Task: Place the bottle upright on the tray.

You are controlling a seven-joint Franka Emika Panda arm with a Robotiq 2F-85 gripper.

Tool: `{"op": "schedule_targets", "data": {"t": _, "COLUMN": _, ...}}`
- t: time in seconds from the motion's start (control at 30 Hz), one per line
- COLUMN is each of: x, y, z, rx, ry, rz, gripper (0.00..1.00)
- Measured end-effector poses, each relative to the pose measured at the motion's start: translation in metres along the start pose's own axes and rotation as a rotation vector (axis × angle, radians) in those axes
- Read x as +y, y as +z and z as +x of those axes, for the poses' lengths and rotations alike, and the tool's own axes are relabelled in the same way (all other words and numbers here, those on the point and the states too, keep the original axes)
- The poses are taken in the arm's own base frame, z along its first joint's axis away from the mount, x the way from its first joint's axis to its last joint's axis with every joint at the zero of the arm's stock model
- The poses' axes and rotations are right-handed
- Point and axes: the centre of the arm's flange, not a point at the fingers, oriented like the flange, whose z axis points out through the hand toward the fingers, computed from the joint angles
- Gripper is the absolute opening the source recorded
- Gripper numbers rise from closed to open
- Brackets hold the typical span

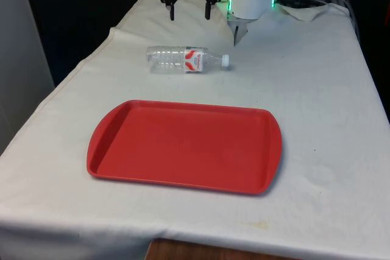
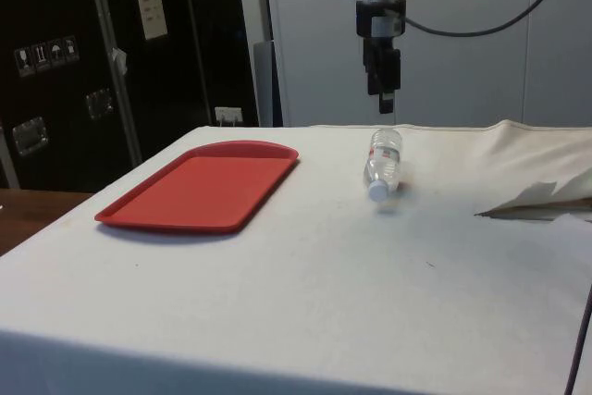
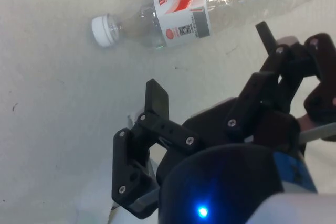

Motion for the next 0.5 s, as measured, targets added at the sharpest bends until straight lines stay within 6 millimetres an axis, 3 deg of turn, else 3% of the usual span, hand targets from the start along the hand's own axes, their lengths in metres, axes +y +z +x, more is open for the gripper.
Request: {"op": "schedule_targets", "data": {"t": 0.5, "x": 0.0001, "y": -0.0001, "z": 0.0001, "rx": 0.001, "ry": -0.082, "rz": -0.001, "gripper": 1.00}}
